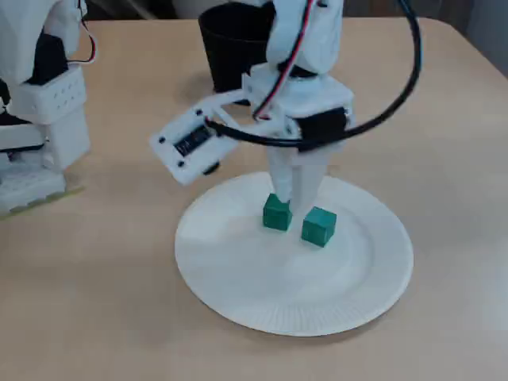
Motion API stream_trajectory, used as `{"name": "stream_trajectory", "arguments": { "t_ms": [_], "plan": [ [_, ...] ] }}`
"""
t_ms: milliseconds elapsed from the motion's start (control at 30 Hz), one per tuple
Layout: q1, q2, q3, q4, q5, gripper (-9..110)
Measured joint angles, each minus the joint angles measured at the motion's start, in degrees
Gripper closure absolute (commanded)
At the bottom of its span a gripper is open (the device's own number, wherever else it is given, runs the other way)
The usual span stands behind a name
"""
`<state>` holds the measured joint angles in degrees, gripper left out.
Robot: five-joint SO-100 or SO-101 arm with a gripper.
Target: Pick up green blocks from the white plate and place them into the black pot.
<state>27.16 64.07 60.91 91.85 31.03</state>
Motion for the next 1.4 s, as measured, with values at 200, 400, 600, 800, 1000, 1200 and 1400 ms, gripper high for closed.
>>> {"name": "stream_trajectory", "arguments": {
  "t_ms": [200, 400, 600, 800, 1000, 1200, 1400],
  "plan": [
    [-0.4, -8.7, -17.9, 2.5, -16.8, 87],
    [-1.0, -8.3, -19.1, 3.6, -23.7, 79],
    [-1.0, -3.6, -10.4, 3.5, -26.0, 76],
    [-1.9, -0.5, -4.0, 3.5, -29.0, 76],
    [-2.3, -0.6, -4.0, 3.1, -30.1, 76],
    [-2.4, -2.6, -4.0, 3.1, -30.9, 74],
    [-2.6, -3.5, -3.4, 3.1, -31.6, 74]
  ]
}}
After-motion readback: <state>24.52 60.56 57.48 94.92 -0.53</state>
